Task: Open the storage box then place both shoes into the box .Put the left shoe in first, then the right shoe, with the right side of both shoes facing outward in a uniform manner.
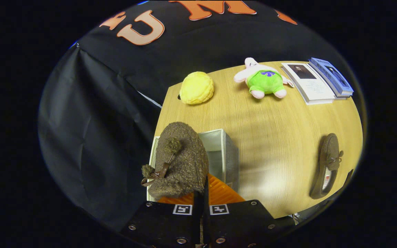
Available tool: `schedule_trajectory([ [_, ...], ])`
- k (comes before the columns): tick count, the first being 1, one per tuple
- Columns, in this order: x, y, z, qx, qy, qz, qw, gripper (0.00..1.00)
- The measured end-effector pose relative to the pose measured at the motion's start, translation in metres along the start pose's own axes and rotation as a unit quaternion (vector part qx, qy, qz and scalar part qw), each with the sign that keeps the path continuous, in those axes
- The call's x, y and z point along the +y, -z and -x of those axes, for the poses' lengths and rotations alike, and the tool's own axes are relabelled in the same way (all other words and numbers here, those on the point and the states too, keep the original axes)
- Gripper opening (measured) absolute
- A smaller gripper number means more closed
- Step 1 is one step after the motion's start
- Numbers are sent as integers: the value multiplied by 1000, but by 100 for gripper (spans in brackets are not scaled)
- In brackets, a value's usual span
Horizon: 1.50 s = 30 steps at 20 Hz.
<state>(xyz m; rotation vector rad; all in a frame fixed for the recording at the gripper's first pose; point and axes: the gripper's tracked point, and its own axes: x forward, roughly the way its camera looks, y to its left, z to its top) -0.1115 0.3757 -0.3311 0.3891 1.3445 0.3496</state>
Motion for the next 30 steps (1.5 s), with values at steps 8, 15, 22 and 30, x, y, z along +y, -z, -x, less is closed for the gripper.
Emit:
schedule_trajectory([
  [8,27,42,-61,52,40,13,998,4],
  [15,36,71,-103,112,86,-9,990,9],
  [22,61,80,-94,179,-17,-38,983,28],
  [30,73,34,-4,99,-152,43,982,62],
])
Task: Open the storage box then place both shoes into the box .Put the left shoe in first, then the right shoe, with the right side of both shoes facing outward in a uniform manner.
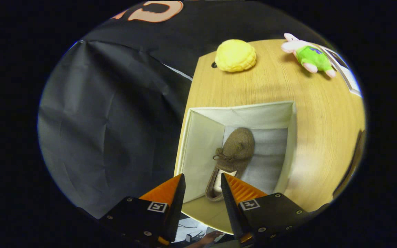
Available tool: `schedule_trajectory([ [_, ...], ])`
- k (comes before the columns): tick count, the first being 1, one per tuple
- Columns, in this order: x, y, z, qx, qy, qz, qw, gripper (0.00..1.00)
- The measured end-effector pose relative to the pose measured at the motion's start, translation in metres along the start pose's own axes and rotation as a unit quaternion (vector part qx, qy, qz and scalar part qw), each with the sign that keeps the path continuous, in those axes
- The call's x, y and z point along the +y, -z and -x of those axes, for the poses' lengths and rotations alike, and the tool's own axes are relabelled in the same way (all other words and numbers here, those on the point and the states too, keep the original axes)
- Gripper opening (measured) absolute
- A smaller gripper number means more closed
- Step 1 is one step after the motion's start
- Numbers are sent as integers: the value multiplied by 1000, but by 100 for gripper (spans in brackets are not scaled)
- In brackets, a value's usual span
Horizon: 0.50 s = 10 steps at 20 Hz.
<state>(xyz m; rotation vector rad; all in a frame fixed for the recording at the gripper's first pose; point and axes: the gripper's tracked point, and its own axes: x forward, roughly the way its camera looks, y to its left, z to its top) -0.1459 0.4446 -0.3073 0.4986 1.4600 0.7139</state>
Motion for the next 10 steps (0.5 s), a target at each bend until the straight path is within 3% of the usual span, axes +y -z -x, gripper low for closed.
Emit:
schedule_trajectory([
  [4,-31,-8,57,-50,6,34,998,83],
  [6,-58,-9,79,-72,16,45,996,88],
  [10,-140,-7,124,-117,78,45,989,93],
])
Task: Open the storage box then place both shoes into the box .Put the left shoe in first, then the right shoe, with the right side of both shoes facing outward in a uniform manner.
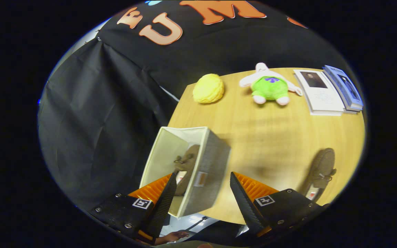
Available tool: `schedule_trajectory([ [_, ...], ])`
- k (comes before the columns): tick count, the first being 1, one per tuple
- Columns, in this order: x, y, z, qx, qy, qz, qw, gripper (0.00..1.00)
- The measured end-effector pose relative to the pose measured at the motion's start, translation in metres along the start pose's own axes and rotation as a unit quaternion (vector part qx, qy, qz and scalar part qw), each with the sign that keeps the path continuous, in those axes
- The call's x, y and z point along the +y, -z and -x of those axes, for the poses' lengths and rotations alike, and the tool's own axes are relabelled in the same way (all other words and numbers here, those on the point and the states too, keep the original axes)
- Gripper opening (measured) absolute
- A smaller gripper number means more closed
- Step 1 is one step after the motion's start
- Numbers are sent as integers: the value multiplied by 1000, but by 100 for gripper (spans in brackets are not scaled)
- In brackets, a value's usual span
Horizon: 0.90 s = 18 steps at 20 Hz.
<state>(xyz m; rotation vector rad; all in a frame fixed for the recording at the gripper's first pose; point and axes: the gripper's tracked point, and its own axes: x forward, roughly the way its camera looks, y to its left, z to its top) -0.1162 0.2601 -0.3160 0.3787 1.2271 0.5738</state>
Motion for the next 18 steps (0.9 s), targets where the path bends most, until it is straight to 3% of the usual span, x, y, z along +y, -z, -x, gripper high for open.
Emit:
schedule_trajectory([
  [6,-126,32,29,-16,112,-19,993,97],
  [11,-213,80,50,6,203,-9,979,97],
  [18,-261,108,38,14,226,-38,973,85],
])
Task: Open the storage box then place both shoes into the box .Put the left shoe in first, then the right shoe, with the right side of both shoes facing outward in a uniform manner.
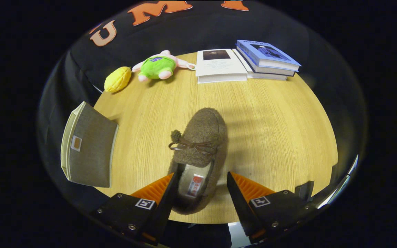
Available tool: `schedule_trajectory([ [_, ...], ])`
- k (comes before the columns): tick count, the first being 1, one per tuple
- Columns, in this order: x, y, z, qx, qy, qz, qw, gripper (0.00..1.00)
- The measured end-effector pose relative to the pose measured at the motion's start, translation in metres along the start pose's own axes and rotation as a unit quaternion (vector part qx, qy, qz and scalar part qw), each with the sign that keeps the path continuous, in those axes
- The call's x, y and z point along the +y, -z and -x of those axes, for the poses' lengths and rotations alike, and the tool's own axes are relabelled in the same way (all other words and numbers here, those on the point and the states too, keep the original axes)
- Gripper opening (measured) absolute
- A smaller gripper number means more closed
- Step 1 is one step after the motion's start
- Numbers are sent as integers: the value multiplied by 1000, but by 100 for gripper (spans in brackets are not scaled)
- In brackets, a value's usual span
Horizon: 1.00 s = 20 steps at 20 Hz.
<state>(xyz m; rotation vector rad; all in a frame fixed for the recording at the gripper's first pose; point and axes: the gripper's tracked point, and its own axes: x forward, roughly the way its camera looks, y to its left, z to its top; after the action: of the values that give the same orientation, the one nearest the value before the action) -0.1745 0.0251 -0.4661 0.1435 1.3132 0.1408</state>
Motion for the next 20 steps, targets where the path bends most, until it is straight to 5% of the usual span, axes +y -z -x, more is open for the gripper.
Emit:
schedule_trajectory([
  [5,-17,-12,-37,-32,40,-3,999,69],
  [14,-25,-9,-49,6,52,-88,995,9],
  [20,3,-18,-20,16,39,-83,996,3],
])
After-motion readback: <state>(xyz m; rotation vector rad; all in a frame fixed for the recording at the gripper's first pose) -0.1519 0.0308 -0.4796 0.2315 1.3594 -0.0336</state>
